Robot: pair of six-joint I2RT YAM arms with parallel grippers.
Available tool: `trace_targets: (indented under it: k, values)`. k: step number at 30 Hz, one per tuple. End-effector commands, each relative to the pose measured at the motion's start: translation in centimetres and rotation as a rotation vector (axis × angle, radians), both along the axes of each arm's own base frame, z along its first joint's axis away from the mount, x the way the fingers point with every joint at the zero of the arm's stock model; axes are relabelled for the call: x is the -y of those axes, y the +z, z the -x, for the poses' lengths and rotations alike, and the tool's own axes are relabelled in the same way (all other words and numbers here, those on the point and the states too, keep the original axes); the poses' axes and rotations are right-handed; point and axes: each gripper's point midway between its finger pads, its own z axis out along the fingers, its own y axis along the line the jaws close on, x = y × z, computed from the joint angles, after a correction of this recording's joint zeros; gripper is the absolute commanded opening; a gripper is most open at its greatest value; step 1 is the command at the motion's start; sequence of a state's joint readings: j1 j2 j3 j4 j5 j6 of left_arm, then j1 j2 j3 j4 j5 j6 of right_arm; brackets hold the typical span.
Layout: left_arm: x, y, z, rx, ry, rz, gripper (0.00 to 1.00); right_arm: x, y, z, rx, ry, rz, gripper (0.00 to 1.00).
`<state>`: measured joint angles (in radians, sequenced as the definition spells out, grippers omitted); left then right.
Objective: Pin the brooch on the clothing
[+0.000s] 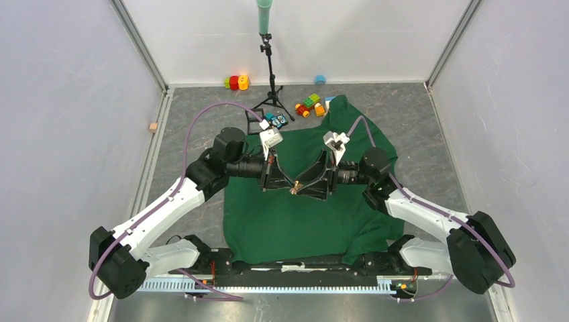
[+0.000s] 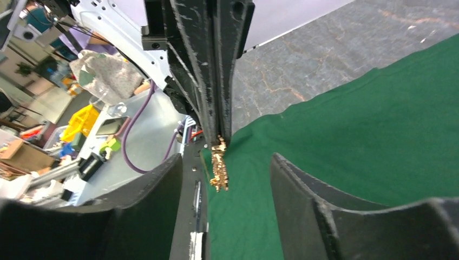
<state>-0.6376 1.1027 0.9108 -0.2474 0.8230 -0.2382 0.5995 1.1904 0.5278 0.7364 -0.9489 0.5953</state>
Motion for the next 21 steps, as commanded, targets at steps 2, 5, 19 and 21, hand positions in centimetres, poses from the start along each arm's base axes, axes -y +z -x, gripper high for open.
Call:
trace_targets:
  k: [2,5,19,21]
  values:
    - [-0.1,0.8,-1.5,0.042,0.086,-0.014,0.02,1.2,3.8,-0.8,0.146,-0.043,-0.056,0.72]
    - [-0.1,0.7,-1.5,0.03,0.093,-0.012,0.02,2.1,4.4,-1.4,0.161,-0.076,-0.062,0.76]
    - [0.4,2.4,-0.2,0.04,0.029,0.089,0.02,2.3,2.8,-1.8,0.078,-0.099,-0.05,0.55]
    - [0.5,2.4,-0.1,0.037,0.022,0.092,0.02,2.2,2.9,-1.7,0.074,-0.094,-0.055,0.52]
